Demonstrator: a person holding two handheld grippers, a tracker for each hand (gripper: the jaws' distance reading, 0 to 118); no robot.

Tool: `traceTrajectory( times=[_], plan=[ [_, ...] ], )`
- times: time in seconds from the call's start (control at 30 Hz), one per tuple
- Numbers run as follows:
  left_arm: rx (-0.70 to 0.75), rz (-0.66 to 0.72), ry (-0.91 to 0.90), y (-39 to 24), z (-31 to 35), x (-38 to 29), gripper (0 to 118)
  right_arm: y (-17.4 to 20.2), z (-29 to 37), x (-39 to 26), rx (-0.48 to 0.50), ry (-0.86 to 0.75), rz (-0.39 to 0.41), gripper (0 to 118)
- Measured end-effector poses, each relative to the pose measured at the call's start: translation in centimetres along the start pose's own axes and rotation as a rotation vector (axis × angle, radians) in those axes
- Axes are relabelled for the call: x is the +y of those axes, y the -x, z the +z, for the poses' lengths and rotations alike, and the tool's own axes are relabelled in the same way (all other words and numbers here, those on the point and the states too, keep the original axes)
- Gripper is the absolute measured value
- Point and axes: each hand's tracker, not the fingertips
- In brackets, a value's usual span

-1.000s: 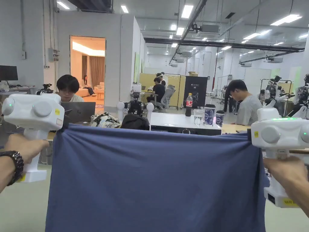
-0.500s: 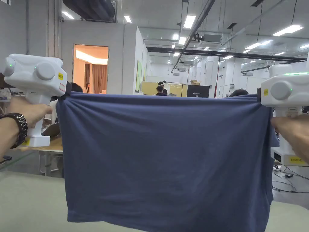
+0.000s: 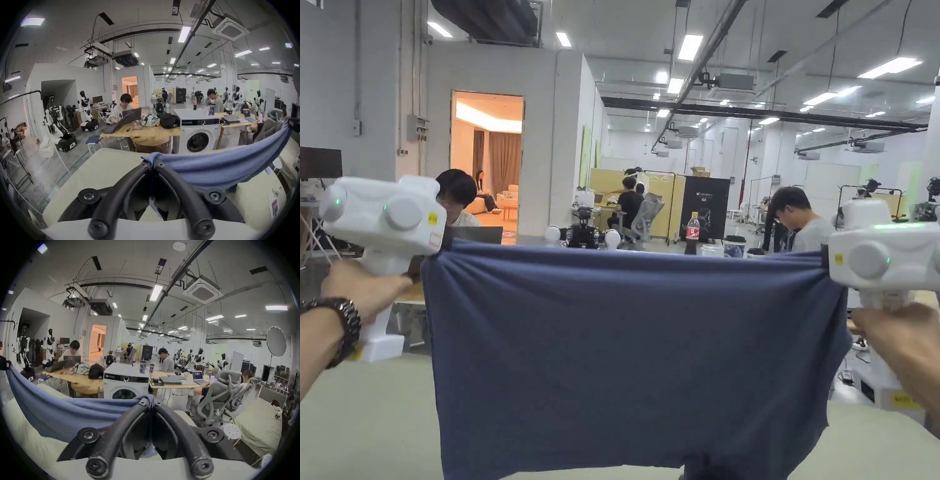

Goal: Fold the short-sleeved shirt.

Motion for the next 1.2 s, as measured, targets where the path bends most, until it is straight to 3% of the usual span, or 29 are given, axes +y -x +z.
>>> traceTrajectory(
  times=[0.17, 0.33, 0.53, 0.67, 0.93, 1.2],
  plan=[
    [-0.046, 0.022, 0.063, 0.3, 2.8, -8.1, 0, -0.5, 4.0, -6.6, 0.005, 0.073, 0.05, 0],
    [-0.059, -0.013, 0.117, 0.0, 7.4, -15.4, 0, -1.0, 11.7, -12.2, 0.013, 0.136, 0.018, 0],
    [-0.102, 0.06, 0.159, 0.9, 13.9, -24.1, 0, -1.2, 18.3, -21.1, 0.017, 0.209, 0.021, 0],
    [-0.12, 0.022, 0.204, 0.6, 16.8, -30.2, 0, -1.3, 21.1, -28.2, 0.04, 0.319, 0.07, 0],
    [-0.137, 0.014, 0.492, 0.9, 16.5, -39.9, 0, -0.9, 24.1, -38.6, 0.1, 0.551, 0.104, 0],
    [-0.149, 0.003, 0.696, 1.0, 13.3, -43.4, 0, -1.3, 23.2, -42.7, 0.122, 0.78, 0.135, 0]
  ],
)
